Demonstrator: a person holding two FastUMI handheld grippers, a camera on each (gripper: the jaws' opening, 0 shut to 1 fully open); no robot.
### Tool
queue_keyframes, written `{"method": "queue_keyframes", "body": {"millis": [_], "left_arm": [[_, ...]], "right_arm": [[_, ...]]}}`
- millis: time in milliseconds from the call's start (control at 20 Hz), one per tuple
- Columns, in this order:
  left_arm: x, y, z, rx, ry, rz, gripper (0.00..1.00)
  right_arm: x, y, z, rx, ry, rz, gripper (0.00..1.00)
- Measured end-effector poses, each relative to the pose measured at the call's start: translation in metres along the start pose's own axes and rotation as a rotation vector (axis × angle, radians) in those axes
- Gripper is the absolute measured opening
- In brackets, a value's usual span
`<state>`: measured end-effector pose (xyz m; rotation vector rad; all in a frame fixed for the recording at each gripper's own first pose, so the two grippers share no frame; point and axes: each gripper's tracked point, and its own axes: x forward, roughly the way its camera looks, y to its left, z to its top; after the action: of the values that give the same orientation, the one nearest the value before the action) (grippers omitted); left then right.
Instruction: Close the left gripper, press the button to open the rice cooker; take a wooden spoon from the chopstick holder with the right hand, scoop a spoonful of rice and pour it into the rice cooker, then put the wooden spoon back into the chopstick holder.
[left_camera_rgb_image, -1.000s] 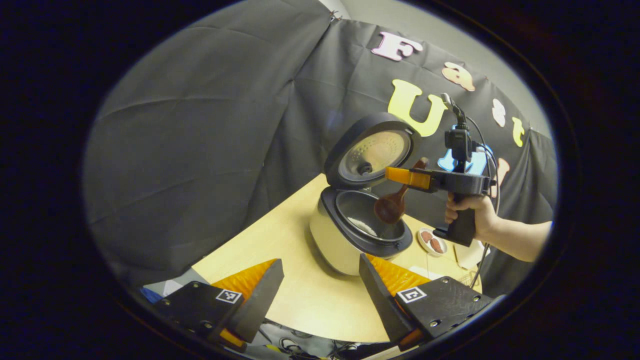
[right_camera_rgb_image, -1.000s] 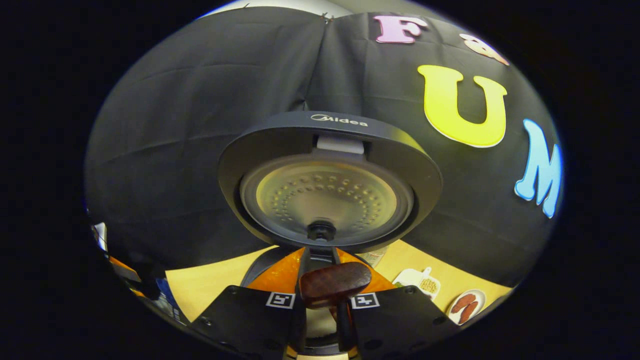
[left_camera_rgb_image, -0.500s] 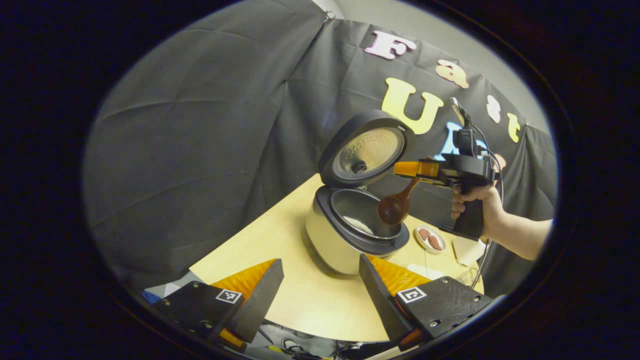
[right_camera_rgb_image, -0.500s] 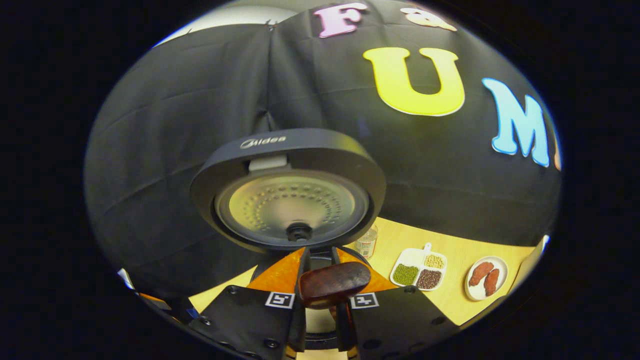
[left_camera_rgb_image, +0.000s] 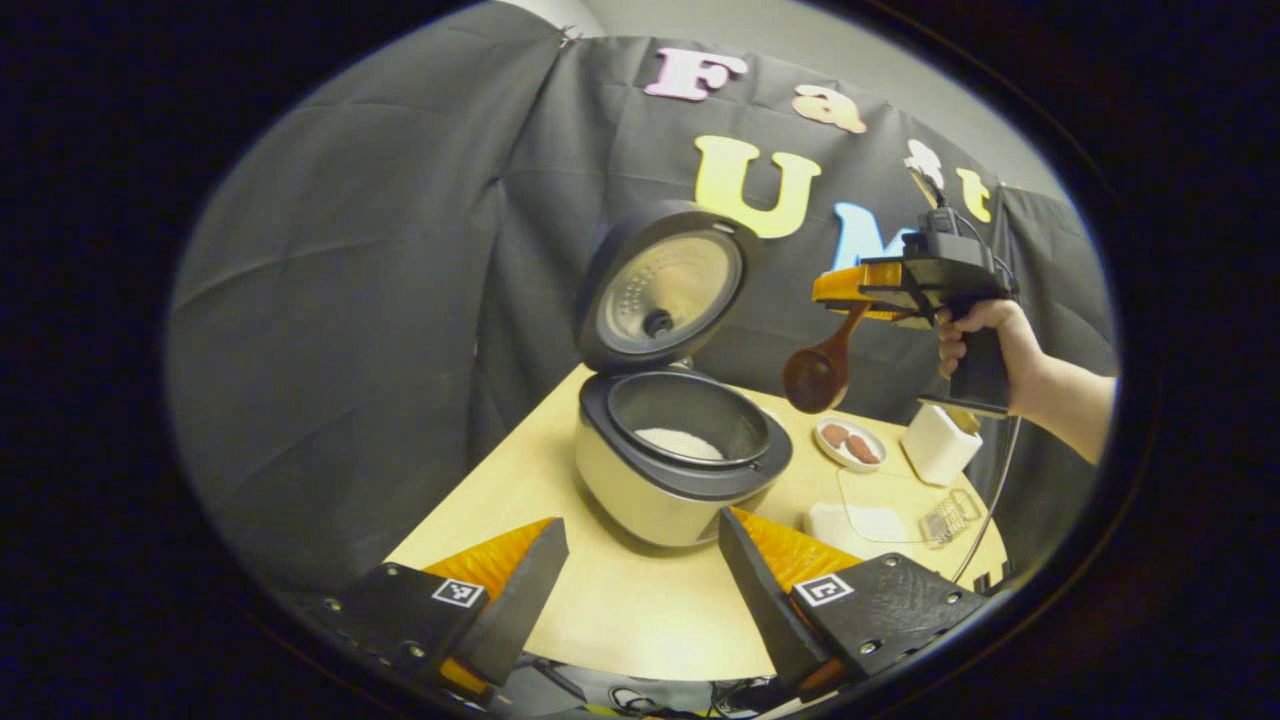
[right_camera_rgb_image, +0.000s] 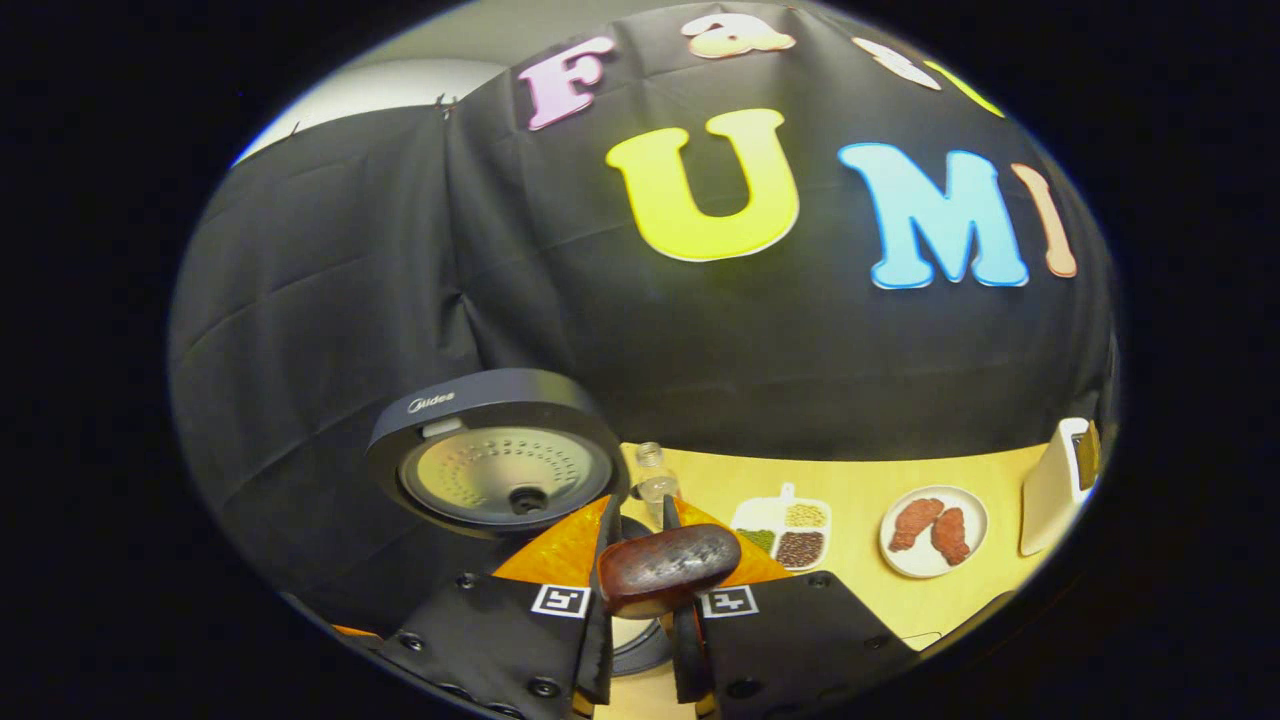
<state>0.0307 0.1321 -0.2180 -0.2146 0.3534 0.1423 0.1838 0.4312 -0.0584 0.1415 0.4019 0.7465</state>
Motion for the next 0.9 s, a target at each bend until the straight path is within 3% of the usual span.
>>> {"method": "queue_keyframes", "body": {"millis": [150, 450, 500, 900], "left_arm": [[0.009, -0.031, 0.008, 0.035, 0.001, -0.082, 0.96], [0.030, -0.082, 0.017, 0.084, 0.011, -0.209, 0.96], [0.034, -0.087, 0.019, 0.094, 0.011, -0.224, 0.96], [0.055, -0.119, 0.031, 0.086, 0.021, -0.278, 0.96]], "right_arm": [[-0.030, -0.049, 0.006, 0.073, -0.027, -0.090, 0.22], [-0.099, -0.155, 0.007, 0.235, -0.084, -0.279, 0.26], [-0.113, -0.174, 0.007, 0.256, -0.092, -0.315, 0.22], [-0.204, -0.281, -0.003, 0.437, -0.169, -0.528, 0.22]]}}
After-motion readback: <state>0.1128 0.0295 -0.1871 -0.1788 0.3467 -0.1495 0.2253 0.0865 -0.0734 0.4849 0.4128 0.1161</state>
